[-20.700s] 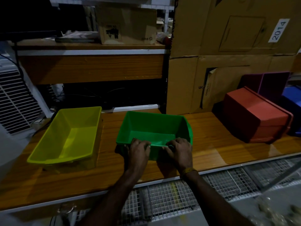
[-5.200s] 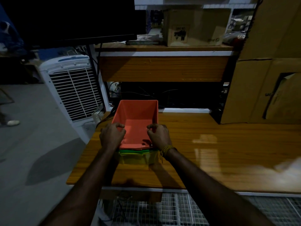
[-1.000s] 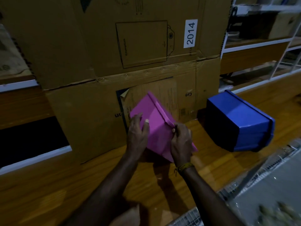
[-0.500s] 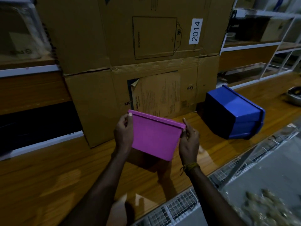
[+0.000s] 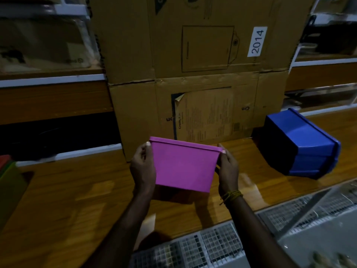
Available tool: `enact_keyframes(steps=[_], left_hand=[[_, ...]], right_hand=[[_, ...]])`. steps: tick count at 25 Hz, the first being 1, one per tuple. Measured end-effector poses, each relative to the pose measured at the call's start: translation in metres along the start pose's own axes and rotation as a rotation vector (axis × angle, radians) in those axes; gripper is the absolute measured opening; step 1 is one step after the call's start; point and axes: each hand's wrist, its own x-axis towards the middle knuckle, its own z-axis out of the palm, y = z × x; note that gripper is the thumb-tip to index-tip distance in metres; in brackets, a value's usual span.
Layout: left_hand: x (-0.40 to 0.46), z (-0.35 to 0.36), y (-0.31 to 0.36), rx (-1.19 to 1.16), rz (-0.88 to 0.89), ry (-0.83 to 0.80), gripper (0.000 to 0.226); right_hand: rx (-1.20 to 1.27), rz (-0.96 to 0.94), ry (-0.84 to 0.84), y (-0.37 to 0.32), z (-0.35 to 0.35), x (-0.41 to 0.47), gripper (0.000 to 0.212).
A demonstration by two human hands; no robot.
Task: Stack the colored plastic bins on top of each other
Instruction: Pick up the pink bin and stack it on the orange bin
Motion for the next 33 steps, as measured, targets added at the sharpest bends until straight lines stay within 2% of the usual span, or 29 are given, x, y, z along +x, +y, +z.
enact_keyframes(steps=[3,6,8,14,19,22,25,28,29,31,33], left_hand=[[-0.02,-0.021,-0.005,0.029,-0.009,0.11,0.038],[-0.038,-0.047,-0.018,0.044,-0.035,0.203,0.023],[-0.045,-0.063,-0.027,0.048,-0.068,0.223,0.026],[-0.054,-0.09,-0.056,0.042,-0.25,0.127,0.055],[-0.043,-0.128,-0.085,0.114,-0.375,0.044,0.055],[-0.037,-0.154,-0.094,0.18,-0.389,-0.02,0.055],[-0.039,-0.169,-0.099,0.254,-0.347,-0.123,0.062],[-0.046,-0.177,-0.102,0.592,-0.23,-0.215,0.077],[-0.049,-0.179,-0.103,0.697,-0.129,-0.253,0.072],[-0.052,-0.186,-0.106,0.756,0.066,-0.379,0.05],[-0.051,-0.2,-0.107,0.749,0.148,-0.484,0.035]], right_hand=[[0.051,0.039,-0.097,0.007,0.001,-0.012,0.029],[0.053,0.072,-0.188,0.024,0.009,-0.031,0.028],[0.044,0.098,-0.24,0.038,0.015,-0.049,0.027],[-0.091,0.125,-0.298,0.07,0.037,-0.087,0.03],[-0.2,0.123,-0.304,0.088,0.057,-0.125,0.035],[-0.23,0.11,-0.334,0.093,0.079,-0.158,0.036],[-0.256,0.106,-0.365,0.095,0.106,-0.187,0.037],[-0.292,0.068,-0.403,0.094,0.13,-0.207,0.039],[-0.302,0.052,-0.41,0.094,0.136,-0.212,0.039],[-0.303,0.043,-0.41,0.094,0.146,-0.217,0.038],[-0.29,0.04,-0.402,0.093,0.154,-0.221,0.035]])
